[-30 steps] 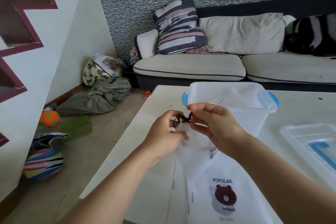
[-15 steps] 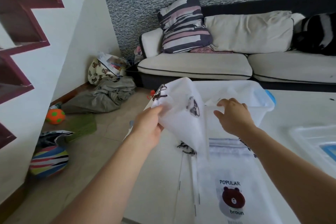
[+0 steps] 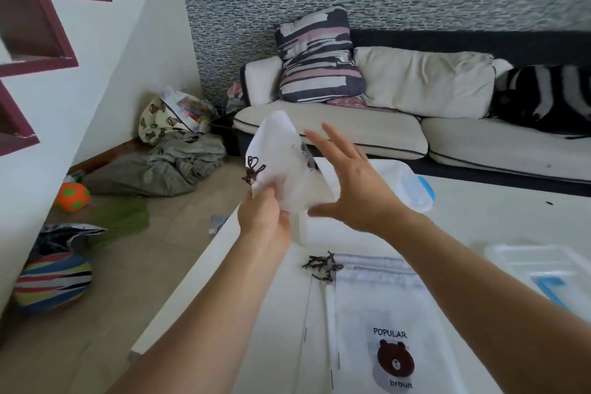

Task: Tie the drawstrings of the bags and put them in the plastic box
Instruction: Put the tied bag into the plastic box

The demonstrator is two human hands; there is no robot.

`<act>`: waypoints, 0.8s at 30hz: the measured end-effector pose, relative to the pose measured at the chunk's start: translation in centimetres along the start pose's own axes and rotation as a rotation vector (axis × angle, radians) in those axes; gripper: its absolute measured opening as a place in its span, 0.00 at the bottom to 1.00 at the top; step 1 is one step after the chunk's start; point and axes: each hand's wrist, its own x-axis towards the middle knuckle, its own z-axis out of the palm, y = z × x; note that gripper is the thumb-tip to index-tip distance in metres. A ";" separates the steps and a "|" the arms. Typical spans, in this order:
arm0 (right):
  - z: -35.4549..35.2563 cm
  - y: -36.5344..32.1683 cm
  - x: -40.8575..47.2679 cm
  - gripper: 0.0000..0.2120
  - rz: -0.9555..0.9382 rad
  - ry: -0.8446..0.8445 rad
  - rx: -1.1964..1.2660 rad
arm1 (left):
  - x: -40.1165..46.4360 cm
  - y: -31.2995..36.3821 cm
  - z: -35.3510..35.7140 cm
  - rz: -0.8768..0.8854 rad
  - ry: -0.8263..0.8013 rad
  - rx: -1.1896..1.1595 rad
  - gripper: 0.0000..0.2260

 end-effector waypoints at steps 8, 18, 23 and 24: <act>0.5 4.9 0.6 0.23 0.179 0.628 -0.318 | 0.5 -1.9 -0.6 0.130 -0.196 0.743 0.13; 2.5 10.2 0.2 0.22 0.570 -0.094 0.015 | 0.5 -2.7 -5.0 0.189 -0.391 1.570 0.22; 2.1 7.3 -0.6 0.09 0.312 0.110 -0.076 | -0.7 -2.8 -4.6 0.182 -0.472 1.827 0.27; 2.0 6.3 -0.6 0.12 0.251 0.065 -0.061 | -0.7 -2.7 -4.5 0.188 -0.457 1.852 0.26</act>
